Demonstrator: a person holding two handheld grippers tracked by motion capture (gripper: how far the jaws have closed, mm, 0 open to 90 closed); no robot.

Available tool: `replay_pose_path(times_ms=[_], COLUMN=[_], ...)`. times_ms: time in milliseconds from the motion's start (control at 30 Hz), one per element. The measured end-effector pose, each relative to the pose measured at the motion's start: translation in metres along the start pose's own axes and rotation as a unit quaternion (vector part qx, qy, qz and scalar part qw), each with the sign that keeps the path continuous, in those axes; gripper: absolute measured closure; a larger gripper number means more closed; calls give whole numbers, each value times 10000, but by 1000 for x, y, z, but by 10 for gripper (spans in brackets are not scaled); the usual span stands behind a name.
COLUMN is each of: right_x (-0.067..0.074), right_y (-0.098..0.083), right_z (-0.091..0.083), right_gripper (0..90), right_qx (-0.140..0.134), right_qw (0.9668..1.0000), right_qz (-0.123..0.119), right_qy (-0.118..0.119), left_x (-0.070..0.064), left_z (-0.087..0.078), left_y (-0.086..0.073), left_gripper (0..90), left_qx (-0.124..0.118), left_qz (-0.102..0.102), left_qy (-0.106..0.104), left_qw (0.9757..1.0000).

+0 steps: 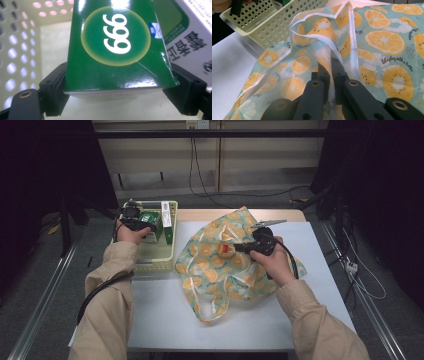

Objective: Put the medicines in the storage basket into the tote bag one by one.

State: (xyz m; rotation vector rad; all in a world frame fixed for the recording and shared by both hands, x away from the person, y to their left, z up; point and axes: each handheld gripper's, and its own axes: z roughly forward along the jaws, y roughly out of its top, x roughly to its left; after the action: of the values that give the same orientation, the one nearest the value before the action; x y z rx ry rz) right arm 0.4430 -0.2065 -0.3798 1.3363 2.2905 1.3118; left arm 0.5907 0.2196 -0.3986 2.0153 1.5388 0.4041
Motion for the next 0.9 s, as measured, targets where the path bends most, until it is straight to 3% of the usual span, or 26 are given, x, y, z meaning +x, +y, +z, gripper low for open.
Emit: replay_pose_path(times_ms=[67,233,367,467,633,800,900], right_x=[0,0,0,-2,-1,1,1], right_y=[-1,-2,-3,-4,-3,-3,-3], right_z=[0,2,3,4,4,4,4], right_gripper=[891,891,891,891,891,891,891], right_qx=[15,10,22,15,1,25,16], right_qw=[10000,10000,9999,9999,9999,9998,9998], right_qz=[-13,-2,-39,30,7,-31,-11], right_qy=[-27,-54,-123,-157,-154,-183,-209], left_x=[3,9,8,2,-15,-45,-65], left_z=[-11,-40,-63,-81,-105,-117,-118], left_y=[-1,-5,-6,-6,-6,-9,-11], left_gripper=[161,162,162,162,162,162,161], left_qx=[18,-68,-66,-196,-299,-326,-305], left_qz=[34,148,422,474,890,1315,1523], left_qy=[24,-146,-289,-633,-995,-1389,-1673], left_qw=[10000,9998,9987,9967,9906,9810,9736])
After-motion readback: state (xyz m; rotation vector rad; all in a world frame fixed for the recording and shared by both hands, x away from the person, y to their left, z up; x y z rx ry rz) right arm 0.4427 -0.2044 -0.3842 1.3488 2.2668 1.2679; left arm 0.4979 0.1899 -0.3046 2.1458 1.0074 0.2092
